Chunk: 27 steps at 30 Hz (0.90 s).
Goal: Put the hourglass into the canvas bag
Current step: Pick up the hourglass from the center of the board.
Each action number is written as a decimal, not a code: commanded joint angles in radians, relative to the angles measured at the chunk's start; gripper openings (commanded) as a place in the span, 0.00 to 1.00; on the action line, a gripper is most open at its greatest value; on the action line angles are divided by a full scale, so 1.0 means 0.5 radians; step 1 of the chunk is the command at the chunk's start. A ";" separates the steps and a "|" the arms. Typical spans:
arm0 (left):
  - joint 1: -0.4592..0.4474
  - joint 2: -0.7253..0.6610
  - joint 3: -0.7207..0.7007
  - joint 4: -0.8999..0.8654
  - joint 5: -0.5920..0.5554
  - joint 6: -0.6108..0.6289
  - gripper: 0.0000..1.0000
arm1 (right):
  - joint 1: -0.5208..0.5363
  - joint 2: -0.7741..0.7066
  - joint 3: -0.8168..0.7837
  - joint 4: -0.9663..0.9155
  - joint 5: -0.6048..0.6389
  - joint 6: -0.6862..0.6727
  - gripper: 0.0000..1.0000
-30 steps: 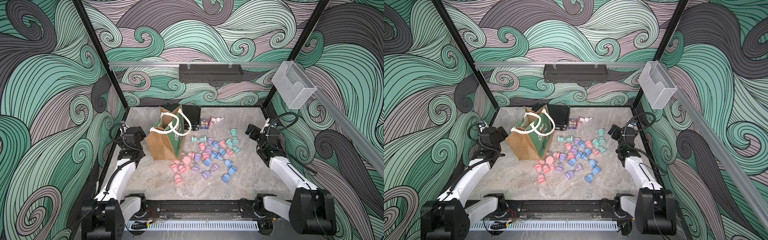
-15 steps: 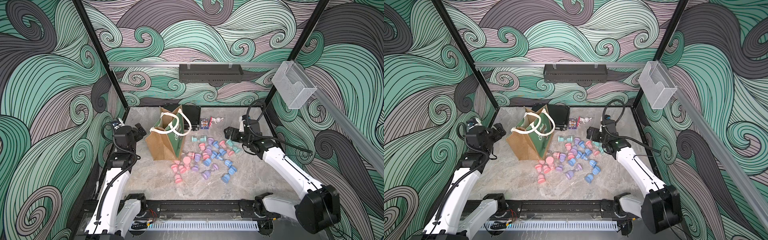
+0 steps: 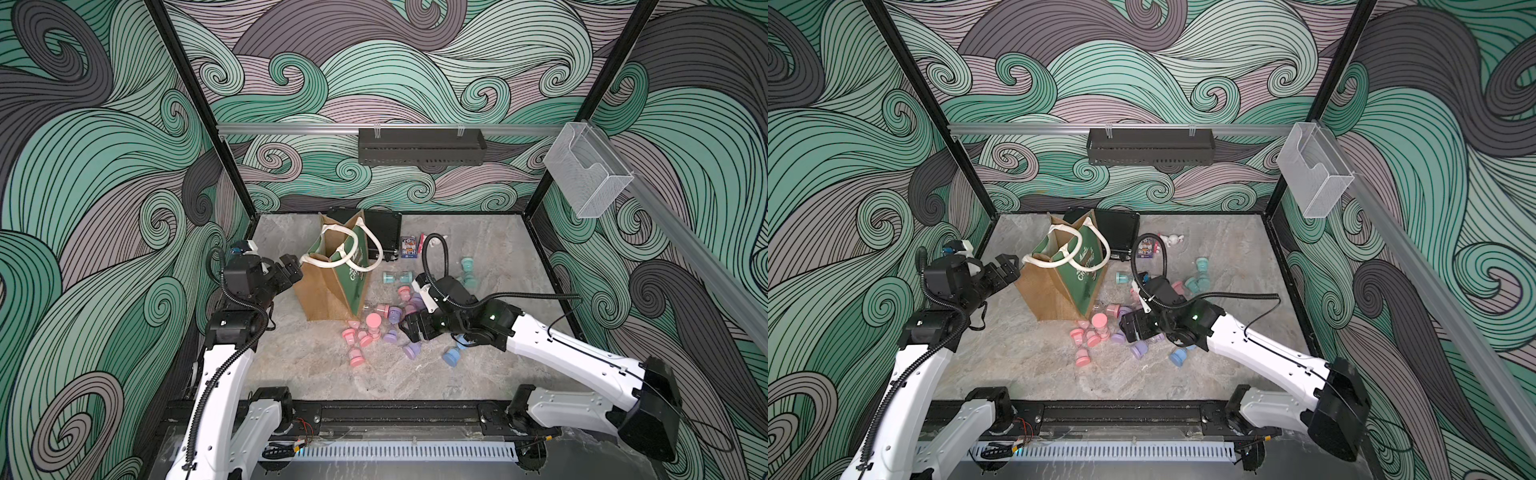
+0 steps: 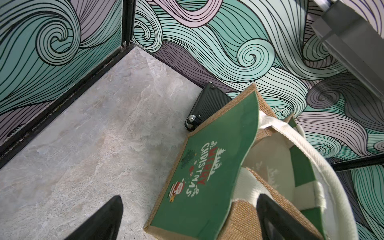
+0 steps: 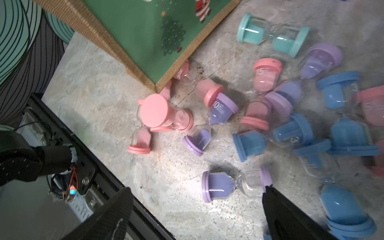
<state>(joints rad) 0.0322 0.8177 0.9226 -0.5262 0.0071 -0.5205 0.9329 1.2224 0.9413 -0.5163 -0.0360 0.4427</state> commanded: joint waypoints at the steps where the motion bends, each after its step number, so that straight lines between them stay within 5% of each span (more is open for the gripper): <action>1: -0.003 -0.023 0.109 -0.119 0.121 0.038 0.98 | 0.096 0.107 0.064 0.097 0.028 -0.005 0.99; 27: -0.005 -0.031 0.244 -0.290 0.239 0.122 0.99 | 0.288 0.950 0.454 0.423 0.152 -0.120 0.69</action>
<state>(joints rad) 0.0322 0.8055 1.0054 -0.6426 0.1169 -0.4793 1.0718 1.6737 1.1378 -0.3302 0.0227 0.3962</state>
